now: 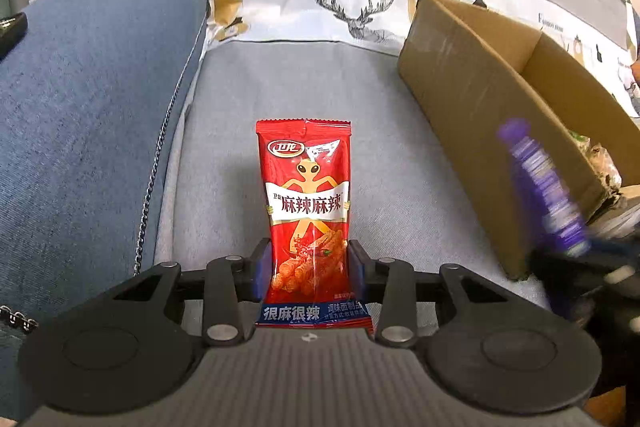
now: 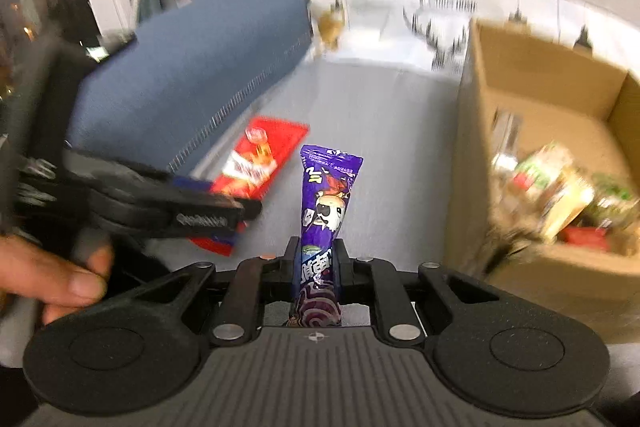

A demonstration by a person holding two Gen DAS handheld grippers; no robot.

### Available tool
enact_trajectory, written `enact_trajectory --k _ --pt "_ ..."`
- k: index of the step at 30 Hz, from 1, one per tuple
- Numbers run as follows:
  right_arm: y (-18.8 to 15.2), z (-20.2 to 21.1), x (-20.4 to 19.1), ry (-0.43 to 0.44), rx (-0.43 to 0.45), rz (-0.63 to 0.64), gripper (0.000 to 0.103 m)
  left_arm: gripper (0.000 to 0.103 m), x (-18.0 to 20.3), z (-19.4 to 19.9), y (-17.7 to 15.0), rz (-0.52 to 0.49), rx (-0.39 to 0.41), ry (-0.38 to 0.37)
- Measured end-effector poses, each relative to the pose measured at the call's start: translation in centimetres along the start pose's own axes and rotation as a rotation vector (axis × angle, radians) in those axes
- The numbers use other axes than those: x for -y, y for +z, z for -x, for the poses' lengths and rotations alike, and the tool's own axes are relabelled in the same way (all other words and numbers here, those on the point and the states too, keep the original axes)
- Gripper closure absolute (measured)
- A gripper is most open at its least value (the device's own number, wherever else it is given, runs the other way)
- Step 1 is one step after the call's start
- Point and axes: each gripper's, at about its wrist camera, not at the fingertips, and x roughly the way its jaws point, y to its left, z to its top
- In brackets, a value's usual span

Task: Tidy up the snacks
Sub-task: 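Carry the red spicy pack and purple lollipop over the box with both tools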

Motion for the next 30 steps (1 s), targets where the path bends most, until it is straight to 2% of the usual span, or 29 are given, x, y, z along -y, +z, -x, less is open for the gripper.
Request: enact_trajectory --k 4,8,16,19,24,27,30 --pt "0.1 4.4 1.2 0.005 0.129 0.003 0.088 0.060 0.0 0.2 -0.1 0.012 0.008 -0.001" --pt "0.1 7.9 4.0 -0.015 0.222 -0.028 0.088 0.060 0.1 0.3 -0.1 0.021 0.010 0.013" --pt "-1.0 12.8 12.5 -0.127 0.322 -0.133 0.088 0.060 1.3 0.4 -0.1 -0.012 0.030 0.072" --pt "-1.1 13.1 16.2 -0.170 0.351 -0.196 0.088 0.060 1.6 1.1 -0.2 -0.008 0.065 0.086" --pt "-1.8 12.9 21.7 -0.234 0.410 -0.291 0.088 0.060 1.7 2.5 -0.3 0.061 0.089 0.098" --pt "-2.3 12.1 23.8 -0.240 0.425 -0.359 0.088 0.060 2.4 3.2 0.2 0.109 0.081 0.087" --pt "-2.4 11.3 24.4 -0.222 0.447 -0.379 0.088 0.060 4.5 4.1 1.6 0.093 0.110 0.068"
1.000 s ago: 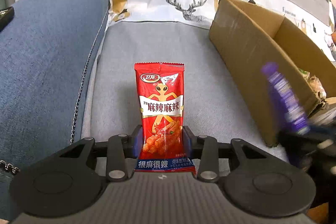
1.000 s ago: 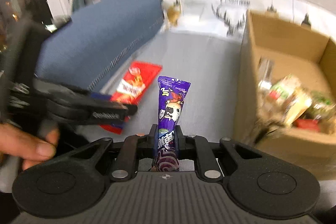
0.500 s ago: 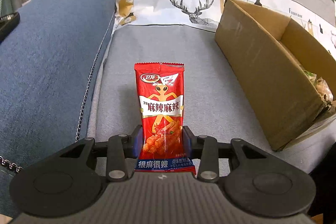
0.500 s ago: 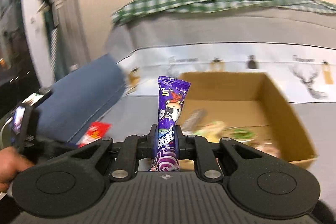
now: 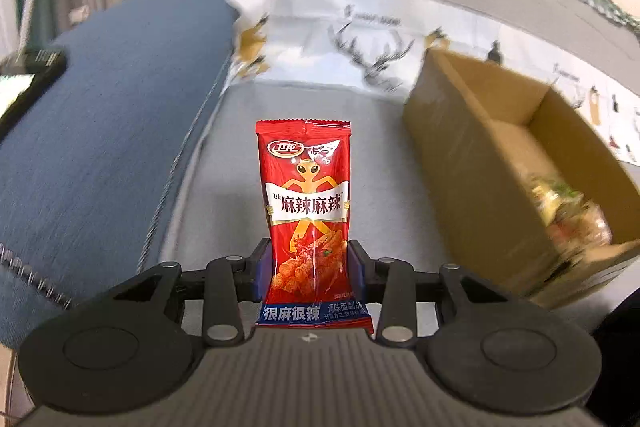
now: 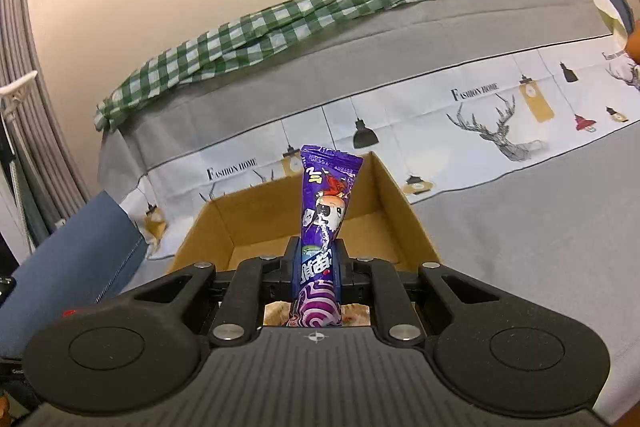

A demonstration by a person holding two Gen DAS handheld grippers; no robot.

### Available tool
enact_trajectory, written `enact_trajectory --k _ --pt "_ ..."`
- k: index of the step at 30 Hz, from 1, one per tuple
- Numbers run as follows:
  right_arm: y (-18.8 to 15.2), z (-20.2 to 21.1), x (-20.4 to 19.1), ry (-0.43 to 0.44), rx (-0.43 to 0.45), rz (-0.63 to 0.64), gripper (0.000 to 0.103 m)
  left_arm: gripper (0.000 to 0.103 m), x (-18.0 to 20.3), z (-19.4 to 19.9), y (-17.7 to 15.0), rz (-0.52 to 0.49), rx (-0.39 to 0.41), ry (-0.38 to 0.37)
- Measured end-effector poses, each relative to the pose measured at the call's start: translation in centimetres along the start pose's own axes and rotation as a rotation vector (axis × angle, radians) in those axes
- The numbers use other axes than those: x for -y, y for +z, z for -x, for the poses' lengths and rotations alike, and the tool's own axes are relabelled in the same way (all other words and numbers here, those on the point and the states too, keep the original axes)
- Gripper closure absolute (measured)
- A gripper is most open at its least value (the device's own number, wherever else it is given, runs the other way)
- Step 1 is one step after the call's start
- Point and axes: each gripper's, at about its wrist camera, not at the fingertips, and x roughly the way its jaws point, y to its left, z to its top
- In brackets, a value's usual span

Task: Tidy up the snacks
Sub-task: 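Carry the red spicy pack and purple lollipop over the box with both tools, then open both tools to drop the snacks into the box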

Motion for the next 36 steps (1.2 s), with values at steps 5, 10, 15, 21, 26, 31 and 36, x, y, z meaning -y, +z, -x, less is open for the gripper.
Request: enact_trajectory --k 5,10,15,21,26,31,36 --pt "0.0 -2.2 0.1 0.013 -0.039 -0.012 0.088 0.060 5.3 1.1 3.9 -0.039 0.082 -0.080" --pt "0.1 -3.4 0.5 0.007 -0.077 -0.037 0.087 0.060 11.6 0.7 8.0 -0.081 0.148 -0.180" --pt "0.0 -3.4 0.6 0.017 -0.079 -0.041 0.087 0.060 17.5 -0.5 11.1 -0.133 0.189 -0.258" --pt "0.0 -3.8 0.5 0.018 -0.089 -0.026 0.087 0.060 22.0 -2.9 12.6 -0.191 0.181 -0.294" --pt "-0.1 -4.0 0.2 0.017 -0.100 -0.005 0.086 0.053 23.8 -4.6 13.3 -0.210 0.158 -0.299" --pt "-0.1 -4.6 0.1 -0.070 -0.128 0.006 0.013 0.016 22.6 -4.4 11.6 -0.194 0.145 -0.278" --pt "-0.2 -4.6 -0.3 -0.078 -0.132 0.037 0.009 0.009 19.3 -2.1 7.9 -0.116 0.179 -0.246"
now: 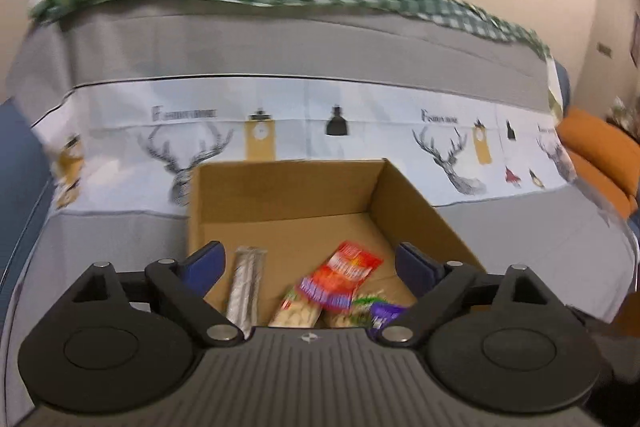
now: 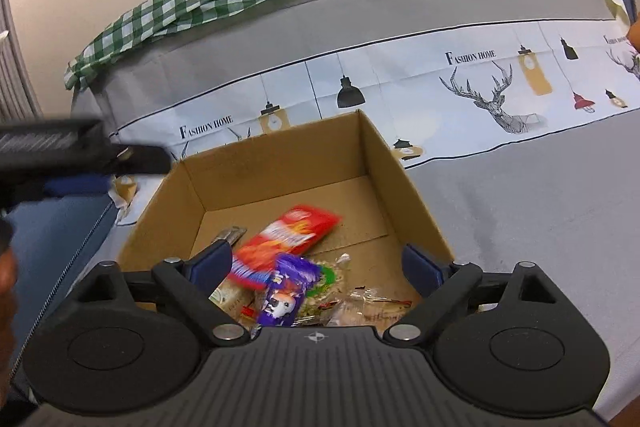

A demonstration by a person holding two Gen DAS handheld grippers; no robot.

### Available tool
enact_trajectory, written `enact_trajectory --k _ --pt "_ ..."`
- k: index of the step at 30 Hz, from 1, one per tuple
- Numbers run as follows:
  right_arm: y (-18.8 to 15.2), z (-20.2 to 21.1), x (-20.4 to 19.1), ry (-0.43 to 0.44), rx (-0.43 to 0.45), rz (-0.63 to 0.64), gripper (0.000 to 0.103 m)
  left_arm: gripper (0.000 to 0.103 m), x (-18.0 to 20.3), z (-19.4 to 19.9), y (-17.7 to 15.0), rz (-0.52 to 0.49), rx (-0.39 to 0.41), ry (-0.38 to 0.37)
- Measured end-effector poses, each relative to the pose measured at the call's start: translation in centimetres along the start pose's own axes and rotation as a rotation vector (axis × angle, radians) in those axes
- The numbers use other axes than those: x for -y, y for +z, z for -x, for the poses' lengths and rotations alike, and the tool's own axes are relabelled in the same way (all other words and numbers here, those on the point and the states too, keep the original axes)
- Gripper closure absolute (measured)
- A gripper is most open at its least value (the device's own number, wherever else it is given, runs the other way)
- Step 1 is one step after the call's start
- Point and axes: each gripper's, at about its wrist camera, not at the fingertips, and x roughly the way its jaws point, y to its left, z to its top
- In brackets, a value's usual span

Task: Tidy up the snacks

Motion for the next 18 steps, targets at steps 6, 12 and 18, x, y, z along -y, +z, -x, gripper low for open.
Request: enact_trajectory --k 6,12,18 --pt "-0.1 0.1 -0.7 -0.039 -0.011 0.034 0.001 0.009 -1.3 4.8 -3.1 0.036 0.022 0.071" --pt "-0.5 1.4 -1.3 -0.041 -0.007 0.056 0.001 0.007 -2.0 7.8 -4.9 0.096 -0.005 0.073" --pt "-1.5 4.6 -1.5 -0.066 0.019 0.038 0.001 0.000 -1.5 9.3 -7.3 0.088 -0.053 0.124"
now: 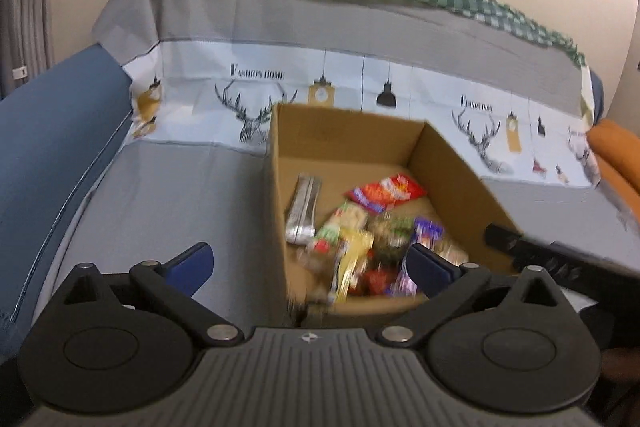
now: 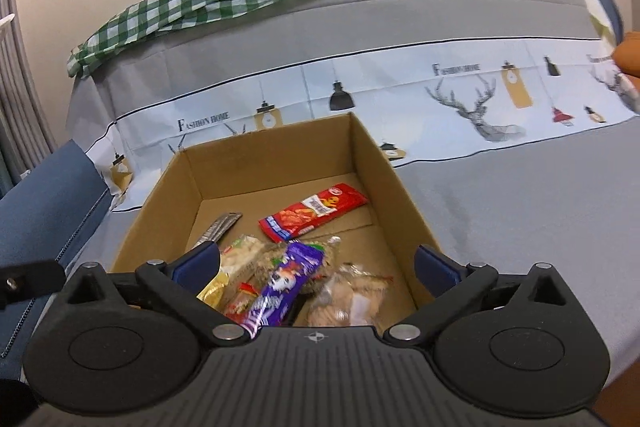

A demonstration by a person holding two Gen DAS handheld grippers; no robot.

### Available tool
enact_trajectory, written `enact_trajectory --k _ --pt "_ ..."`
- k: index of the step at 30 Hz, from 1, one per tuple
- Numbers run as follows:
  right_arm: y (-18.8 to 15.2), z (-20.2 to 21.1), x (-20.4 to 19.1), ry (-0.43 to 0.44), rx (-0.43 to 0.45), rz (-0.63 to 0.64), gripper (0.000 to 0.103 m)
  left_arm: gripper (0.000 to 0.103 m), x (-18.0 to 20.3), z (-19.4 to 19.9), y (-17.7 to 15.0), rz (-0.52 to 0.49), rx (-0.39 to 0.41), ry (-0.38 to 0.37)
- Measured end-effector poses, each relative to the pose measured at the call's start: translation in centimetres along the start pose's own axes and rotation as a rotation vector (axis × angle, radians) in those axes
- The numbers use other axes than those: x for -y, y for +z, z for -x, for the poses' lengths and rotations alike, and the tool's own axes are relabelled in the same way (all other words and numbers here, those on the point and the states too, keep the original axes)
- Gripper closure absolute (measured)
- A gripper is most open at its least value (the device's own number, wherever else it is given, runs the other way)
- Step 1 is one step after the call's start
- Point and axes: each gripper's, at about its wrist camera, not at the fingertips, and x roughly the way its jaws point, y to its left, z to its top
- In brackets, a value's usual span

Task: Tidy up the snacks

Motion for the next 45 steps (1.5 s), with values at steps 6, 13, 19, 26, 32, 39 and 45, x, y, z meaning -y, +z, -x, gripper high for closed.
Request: enact_trajectory --k 6,13,19,26,32,39,45 --pt "-1.4 3.6 -0.2 -0.031 0.002 0.011 0.001 0.000 0.0 0.8 -2.8 -0.002 -0.053 -0.017" --pt "-1.7 5.8 -1.3 -0.057 -0.026 0.034 0.001 0.000 0.0 1.8 -4.4 0.007 -0.036 0.002" --pt "-2.5 6.2 -2.1 -0.078 0.005 0.133 0.001 0.000 -0.1 1.1 -4.3 0.014 -0.042 0.016" --pt "-3.3 3.7 -0.3 -0.085 -0.030 0.107 0.001 0.000 -0.1 -0.8 -4.5 0.012 -0.032 0.037" --pt "-3.5 4.2 0.5 -0.085 -0.018 0.093 0.001 0.000 0.3 -2.3 -5.7 -0.004 -0.067 0.036" --pt "-3.5 3.8 0.1 -0.073 -0.023 0.097 0.001 0.000 0.2 -2.3 -6.1 -0.003 -0.056 0.031" --pt "-3.5 3.7 -0.5 -0.067 -0.022 0.119 0.001 0.000 0.1 -2.4 -6.1 0.003 -0.062 0.027"
